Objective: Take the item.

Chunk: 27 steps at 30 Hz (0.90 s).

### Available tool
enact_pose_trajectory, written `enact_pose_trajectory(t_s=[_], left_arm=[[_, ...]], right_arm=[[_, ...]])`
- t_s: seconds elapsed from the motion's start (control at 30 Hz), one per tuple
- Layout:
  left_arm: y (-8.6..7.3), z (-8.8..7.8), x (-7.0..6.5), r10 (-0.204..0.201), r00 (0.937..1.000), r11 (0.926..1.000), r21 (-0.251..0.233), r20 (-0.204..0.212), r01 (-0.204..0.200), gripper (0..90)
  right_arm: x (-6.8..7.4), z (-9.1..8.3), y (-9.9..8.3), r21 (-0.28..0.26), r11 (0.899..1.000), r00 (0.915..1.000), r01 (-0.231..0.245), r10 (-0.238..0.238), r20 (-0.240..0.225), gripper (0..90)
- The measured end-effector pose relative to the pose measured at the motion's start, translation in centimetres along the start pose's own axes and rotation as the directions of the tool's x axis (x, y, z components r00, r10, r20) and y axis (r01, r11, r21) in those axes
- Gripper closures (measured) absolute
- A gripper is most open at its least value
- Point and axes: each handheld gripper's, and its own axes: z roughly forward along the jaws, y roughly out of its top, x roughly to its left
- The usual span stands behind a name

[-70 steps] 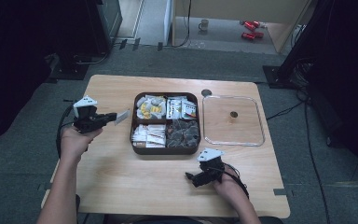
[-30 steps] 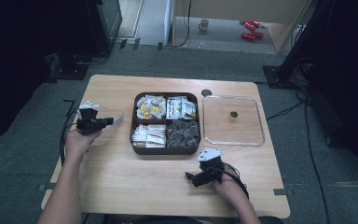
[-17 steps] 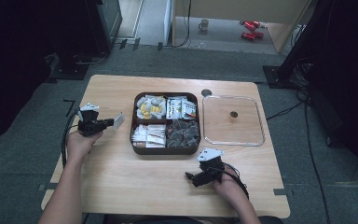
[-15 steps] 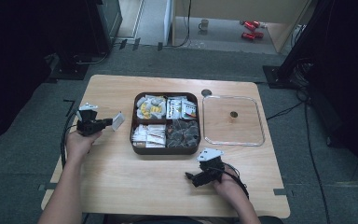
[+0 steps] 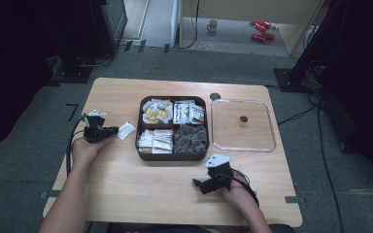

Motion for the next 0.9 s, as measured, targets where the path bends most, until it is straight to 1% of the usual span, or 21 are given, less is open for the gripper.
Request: enact_pose_trajectory(t_s=[0.1, 0.13, 0.3, 0.37, 0.43, 0.5, 0.57, 0.67, 0.77, 0.9], left_arm=[[-0.1, -0.1, 0.0, 0.003, 1.0, 1.0, -0.003, 0.003, -0.003, 81.9], [-0.1, 0.0, 0.0, 0.007, 0.9999, 1.0, -0.007, 0.011, -0.007, 80.1], [0.0, -0.1, -0.3, 0.043, 0.9991, 0.9991, -0.004, -0.008, -0.043, 70.9], [0.1, -0.2, -0.4, 0.043, 0.9989, 0.999, -0.011, -0.017, -0.043, 66.2], [0.2, -0.6, -0.3, 0.03, 0.9994, 0.9994, -0.017, -0.018, -0.031, 58.9], [0.2, -1.2, -0.2, 0.02, 0.9998, 0.9994, -0.028, -0.006, -0.02, 56.8], [0.1, -1.8, -0.1, 0.013, 0.9999, 0.9991, -0.039, -0.005, -0.014, 54.9], [-0.1, -2.6, -0.2, 0.012, 0.9999, 0.9986, -0.052, -0.007, -0.012, 53.0], [-0.6, -3.4, -0.3, 0.019, 0.9998, 0.9973, -0.071, -0.012, -0.019, 52.5], [-1.3, -4.2, -0.3, 0.021, 0.9996, 0.9956, -0.09, -0.017, -0.023, 49.3]], right_arm=[[0.0, 0.0, 0.0, 0.0, 1.0, 1.0, 0.001, -0.001, -0.001, 0.0], [0.0, 0.0, 0.0, 0.0, 1.0, 1.0, 0.001, -0.001, 0.0, 0.0], [0.0, 0.0, 0.0, 0.0, 1.0, 1.0, 0.0, 0.0, 0.0, 0.0], [0.0, 0.0, 0.0, 0.0, 1.0, 1.0, 0.0, 0.0, 0.0, 0.0], [0.0, 0.0, 0.0, 0.0, 1.0, 1.0, 0.0, 0.0, 0.0, 0.0], [0.0, 0.0, 0.0, 0.0, 1.0, 1.0, 0.0, 0.0, 0.0, 0.0], [0.0, 0.0, 0.0, 0.0, 1.0, 1.0, 0.0, 0.0, -0.001, 0.0], [0.0, 0.0, 0.0, 0.001, 1.0, 1.0, 0.002, -0.002, -0.001, 0.0], [0.0, 0.0, 0.0, 0.001, 1.0, 1.0, 0.002, -0.002, 0.0, 0.0], [0.0, 0.0, 0.0, 0.001, 1.0, 1.0, 0.001, -0.001, -0.001, 0.0]])
